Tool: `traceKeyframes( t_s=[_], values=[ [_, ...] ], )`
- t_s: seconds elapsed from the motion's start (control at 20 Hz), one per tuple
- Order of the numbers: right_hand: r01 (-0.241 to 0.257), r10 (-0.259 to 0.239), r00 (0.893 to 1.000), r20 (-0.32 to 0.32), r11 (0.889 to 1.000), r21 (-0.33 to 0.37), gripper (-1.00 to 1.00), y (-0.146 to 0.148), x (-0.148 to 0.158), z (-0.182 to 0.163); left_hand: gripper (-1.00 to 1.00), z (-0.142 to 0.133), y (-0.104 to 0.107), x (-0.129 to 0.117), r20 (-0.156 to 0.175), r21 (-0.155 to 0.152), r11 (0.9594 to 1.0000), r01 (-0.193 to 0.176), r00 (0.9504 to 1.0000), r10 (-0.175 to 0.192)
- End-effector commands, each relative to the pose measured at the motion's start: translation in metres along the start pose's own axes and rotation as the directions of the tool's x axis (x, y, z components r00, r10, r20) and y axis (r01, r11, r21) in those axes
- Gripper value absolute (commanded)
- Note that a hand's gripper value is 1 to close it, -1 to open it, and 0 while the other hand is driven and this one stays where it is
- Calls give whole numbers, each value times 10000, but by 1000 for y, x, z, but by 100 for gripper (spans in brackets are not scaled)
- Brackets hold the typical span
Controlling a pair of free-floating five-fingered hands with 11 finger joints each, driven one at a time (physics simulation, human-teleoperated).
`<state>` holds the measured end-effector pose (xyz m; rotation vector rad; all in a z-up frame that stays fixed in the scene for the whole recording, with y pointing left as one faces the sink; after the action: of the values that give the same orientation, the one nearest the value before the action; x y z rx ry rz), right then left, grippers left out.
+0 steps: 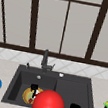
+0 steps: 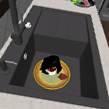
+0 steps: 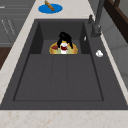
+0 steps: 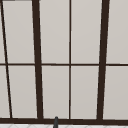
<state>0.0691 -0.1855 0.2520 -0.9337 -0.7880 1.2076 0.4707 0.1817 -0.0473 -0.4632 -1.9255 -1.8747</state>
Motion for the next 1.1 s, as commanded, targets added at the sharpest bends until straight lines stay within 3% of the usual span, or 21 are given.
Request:
traceKeyframes(
  t_s=[0.0,0.2,0.4,0.45,0.6,0.65,0.7,0.9,1.05],
  values=[
    [0,0,10000,0,10000,0,0,0,0,0,-100,0,9,1,251,13,9998,177,9995,-178],
    [0,0,10000,0,10000,0,0,0,0,0,-100,9,29,5,75,-81,9995,-294,9995,295],
    [0,0,10000,0,10000,0,0,0,0,0,-100,8,33,12,283,-214,9992,-324,9991,330],
    [0,0,10000,0,10000,0,0,0,0,0,-100,9,28,8,129,-130,9993,-348,9993,350],
    [0,0,10000,0,10000,0,0,0,0,0,-100,11,32,7,130,-160,9991,-392,9991,394],
    [0,0,10000,0,10000,0,0,0,0,0,-100,11,32,8,126,-174,9982,-573,9983,575],
    [0,0,10000,0,10000,0,0,0,0,0,-100,12,32,9,186,-94,9990,-430,9989,432],
    [0,0,10000,0,10000,0,0,0,0,0,-100,30,43,18,303,-253,9993,-275,9991,282],
    [0,0,10000,0,10000,0,0,0,0,0,-100,39,53,39,341,-262,9991,-325,9989,334]
  ],
)
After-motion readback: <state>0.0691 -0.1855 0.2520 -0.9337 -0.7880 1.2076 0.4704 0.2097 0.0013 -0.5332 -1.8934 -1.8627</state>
